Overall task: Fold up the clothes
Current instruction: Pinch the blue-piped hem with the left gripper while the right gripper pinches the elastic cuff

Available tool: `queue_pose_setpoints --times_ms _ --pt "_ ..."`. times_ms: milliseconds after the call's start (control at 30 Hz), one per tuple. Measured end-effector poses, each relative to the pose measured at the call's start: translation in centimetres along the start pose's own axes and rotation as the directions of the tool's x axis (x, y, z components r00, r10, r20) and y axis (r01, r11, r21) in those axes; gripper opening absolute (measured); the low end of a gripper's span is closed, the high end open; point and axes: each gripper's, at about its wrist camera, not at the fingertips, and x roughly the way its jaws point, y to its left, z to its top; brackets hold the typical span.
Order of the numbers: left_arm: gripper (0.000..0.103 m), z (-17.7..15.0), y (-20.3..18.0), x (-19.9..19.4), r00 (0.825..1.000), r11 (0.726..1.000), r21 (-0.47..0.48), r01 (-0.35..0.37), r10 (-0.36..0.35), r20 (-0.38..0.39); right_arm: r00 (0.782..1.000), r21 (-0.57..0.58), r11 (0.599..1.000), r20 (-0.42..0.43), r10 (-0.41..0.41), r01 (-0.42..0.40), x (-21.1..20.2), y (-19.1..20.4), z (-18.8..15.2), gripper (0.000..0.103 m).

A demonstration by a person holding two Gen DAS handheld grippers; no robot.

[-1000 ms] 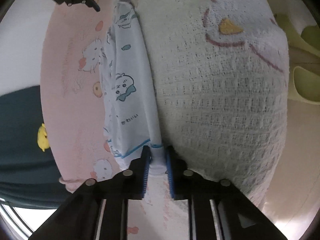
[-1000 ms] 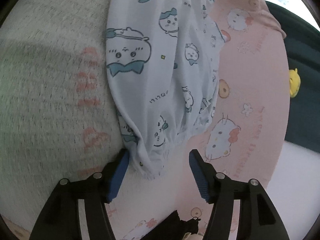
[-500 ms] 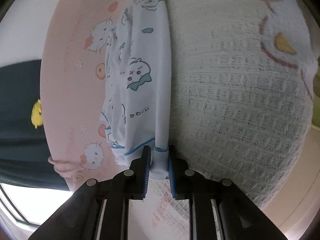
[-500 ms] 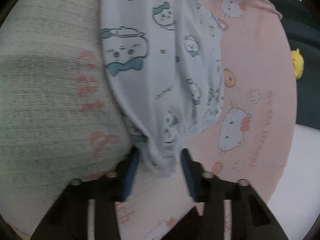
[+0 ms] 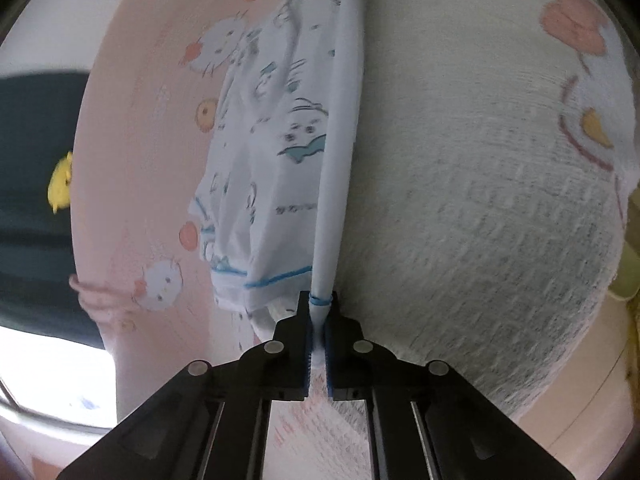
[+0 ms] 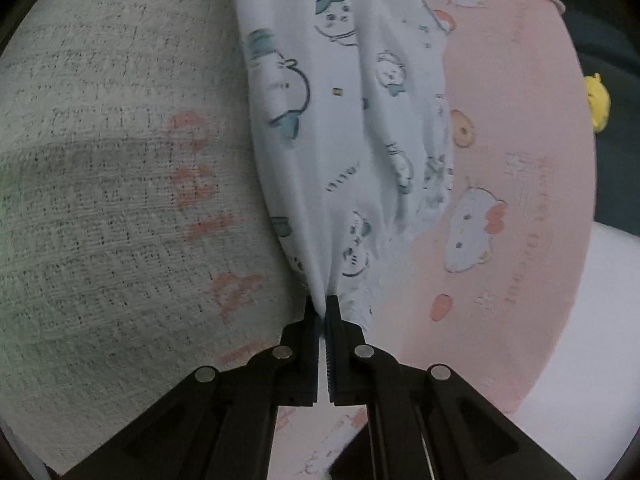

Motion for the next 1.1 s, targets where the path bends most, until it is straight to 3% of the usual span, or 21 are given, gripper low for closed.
queue_pose_setpoints --times_ms 133,400,600,800,900,1000,1100 --pt "0.004 -0.6 0.5 0.1 0.999 0.999 0.006 -0.044 0.044 0.017 1.000 0.034 0.999 -0.003 -0.024 0.024 -1.4 -0.1 0.4 0.004" --pt "0.003 -1.9 0.2 -3.7 1.000 0.996 -0.092 0.021 -0.023 -0.019 0.999 0.135 0.990 -0.037 0.038 -0.033 -4.6 -0.4 1.2 0.003" --pt "0.003 -2.8 0.1 -5.0 0.996 0.987 -0.151 0.048 -0.058 -0.061 0.999 0.143 0.989 -0.041 0.027 -0.020 -6.6 0.5 0.9 0.004" --pt "0.004 -5.2 0.0 -4.7 0.996 0.996 -0.089 0.026 -0.033 -0.077 0.999 0.135 0.991 -0.029 0.019 -0.015 -7.0 0.5 0.8 0.004" --pt "0.004 -5.6 0.2 -4.7 0.993 0.992 -0.097 0.075 -0.084 -0.088 0.999 0.121 0.992 -0.026 0.023 -0.019 -6.3 0.4 0.9 0.004" --pt "0.004 -5.8 -0.1 -4.6 0.978 0.975 -0.163 0.148 -0.169 -0.121 0.999 0.112 0.993 -0.015 0.038 -0.036 -6.3 0.7 1.0 0.004" --pt "0.004 -5.9 -1.0 -4.9 0.981 0.979 -0.151 0.138 -0.157 -0.119 0.999 0.077 0.997 -0.026 0.020 -0.018 -5.9 1.4 0.6 0.004"
